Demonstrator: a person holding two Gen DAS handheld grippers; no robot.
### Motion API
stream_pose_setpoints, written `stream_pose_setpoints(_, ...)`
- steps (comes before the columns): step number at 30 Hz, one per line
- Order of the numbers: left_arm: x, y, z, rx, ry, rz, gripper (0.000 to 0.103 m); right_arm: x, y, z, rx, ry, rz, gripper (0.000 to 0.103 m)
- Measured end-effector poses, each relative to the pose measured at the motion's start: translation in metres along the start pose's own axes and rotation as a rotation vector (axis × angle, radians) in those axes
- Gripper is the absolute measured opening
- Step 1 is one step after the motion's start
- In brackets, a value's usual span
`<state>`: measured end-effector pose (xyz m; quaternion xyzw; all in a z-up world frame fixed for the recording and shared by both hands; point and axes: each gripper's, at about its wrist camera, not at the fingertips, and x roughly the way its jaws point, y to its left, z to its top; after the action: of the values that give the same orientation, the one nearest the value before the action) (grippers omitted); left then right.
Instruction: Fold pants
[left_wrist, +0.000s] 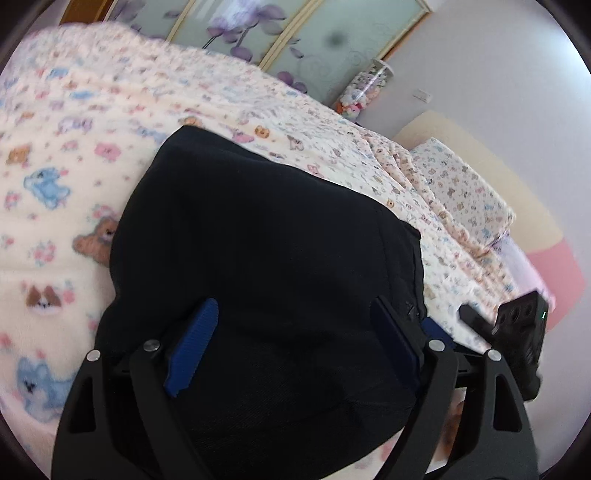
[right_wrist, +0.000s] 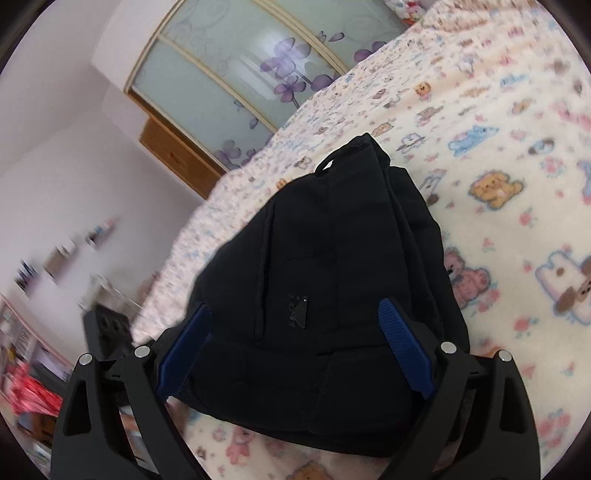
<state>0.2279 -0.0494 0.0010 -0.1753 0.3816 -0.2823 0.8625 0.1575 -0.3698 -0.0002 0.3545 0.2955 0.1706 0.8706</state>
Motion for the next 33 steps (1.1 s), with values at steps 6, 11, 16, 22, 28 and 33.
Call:
stream_pose_setpoints(6,-0.038,-0.040,-0.011,0.101,-0.078,0.190,0.092,-0.051,0.019,0.003,0.055,-0.065,0.026,0.095)
stream_pose_setpoints(11,-0.096,-0.077,-0.042,0.224,-0.310,0.349,0.101,-0.111,0.058,-0.023,-0.106,-0.237,-0.149,0.102)
stream_pose_setpoints(16,-0.132,-0.102,-0.089,0.319,-0.379,0.444,0.101,-0.136,0.097,-0.076,-0.305,-0.375,-0.415,0.102)
stream_pose_setpoints(22,-0.148,-0.104,-0.132,0.301,-0.347,0.408,0.101,-0.129,0.111,-0.138,-0.409,-0.375,-0.498,0.102)
stream_pose_setpoints(28,-0.153,-0.103,-0.145,0.297,-0.352,0.414,0.101,-0.119,0.121,-0.164,-0.494,-0.330,-0.513,0.102)
stream_pose_setpoints(33,-0.149,-0.091,-0.151,0.260,-0.309,0.437,0.101,-0.109,0.124,-0.173,-0.528,-0.295,-0.531,0.102)
